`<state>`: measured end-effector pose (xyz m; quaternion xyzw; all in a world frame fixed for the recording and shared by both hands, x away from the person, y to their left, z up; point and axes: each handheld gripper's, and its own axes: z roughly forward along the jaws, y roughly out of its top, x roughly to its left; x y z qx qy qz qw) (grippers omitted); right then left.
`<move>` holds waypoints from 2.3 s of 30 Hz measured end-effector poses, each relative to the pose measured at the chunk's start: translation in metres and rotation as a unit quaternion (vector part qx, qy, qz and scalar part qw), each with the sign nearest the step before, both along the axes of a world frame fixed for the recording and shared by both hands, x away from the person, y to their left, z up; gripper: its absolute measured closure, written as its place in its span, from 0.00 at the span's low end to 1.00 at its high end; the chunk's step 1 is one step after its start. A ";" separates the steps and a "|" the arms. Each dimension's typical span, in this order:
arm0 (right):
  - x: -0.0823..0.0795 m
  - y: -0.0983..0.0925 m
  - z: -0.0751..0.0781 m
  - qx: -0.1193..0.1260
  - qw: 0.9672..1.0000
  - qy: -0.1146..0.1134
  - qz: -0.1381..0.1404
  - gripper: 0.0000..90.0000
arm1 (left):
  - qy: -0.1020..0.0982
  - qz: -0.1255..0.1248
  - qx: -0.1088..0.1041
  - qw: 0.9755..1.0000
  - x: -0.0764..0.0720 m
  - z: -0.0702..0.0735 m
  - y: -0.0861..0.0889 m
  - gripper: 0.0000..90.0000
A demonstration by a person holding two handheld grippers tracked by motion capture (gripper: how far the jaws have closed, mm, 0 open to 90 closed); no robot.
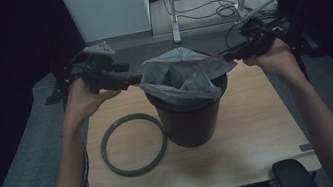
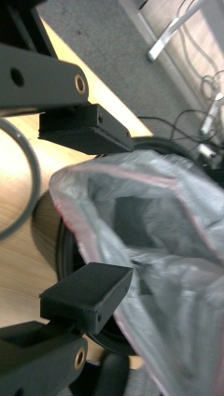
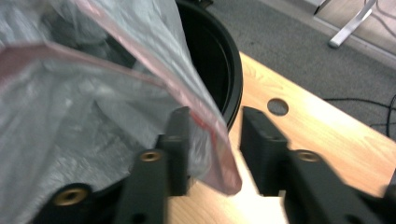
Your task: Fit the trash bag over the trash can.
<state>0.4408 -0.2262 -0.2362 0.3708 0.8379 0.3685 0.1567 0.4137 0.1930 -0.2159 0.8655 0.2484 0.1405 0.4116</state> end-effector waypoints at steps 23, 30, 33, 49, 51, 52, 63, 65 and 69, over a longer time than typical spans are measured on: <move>-0.005 0.047 -0.023 -0.080 0.996 0.002 0.041 0.43 | -0.023 0.153 0.107 0.982 0.051 -0.029 -0.050 0.49; -0.009 0.030 -0.016 -0.052 0.998 -0.027 0.029 0.43 | -0.021 0.118 0.084 0.989 0.050 -0.024 -0.051 0.44; -0.008 0.031 -0.008 -0.041 0.998 -0.050 0.025 0.43 | -0.031 0.113 0.082 0.990 0.047 -0.019 -0.053 0.44; 0.015 0.044 -0.019 -0.068 0.995 -0.038 0.056 0.75 | -0.006 0.124 0.070 0.990 0.062 -0.026 -0.054 0.83; 0.018 0.043 -0.019 -0.055 0.997 -0.038 0.048 0.89 | -0.001 0.128 0.069 0.989 0.066 -0.027 -0.053 0.86; 0.019 0.043 -0.019 -0.053 0.997 -0.041 0.041 0.93 | 0.002 0.131 0.069 0.989 0.068 -0.028 -0.053 0.87; 0.058 0.045 -0.041 -0.046 0.998 -0.039 -0.019 0.99 | 0.036 0.160 0.096 0.982 0.105 -0.059 -0.057 0.90; 0.064 0.042 -0.043 -0.024 0.999 -0.033 -0.021 0.99 | 0.043 0.160 0.096 0.982 0.111 -0.065 -0.057 0.91; 0.075 0.040 -0.044 -0.035 0.998 -0.025 -0.034 0.99 | 0.048 0.155 0.086 0.983 0.119 -0.073 -0.060 0.90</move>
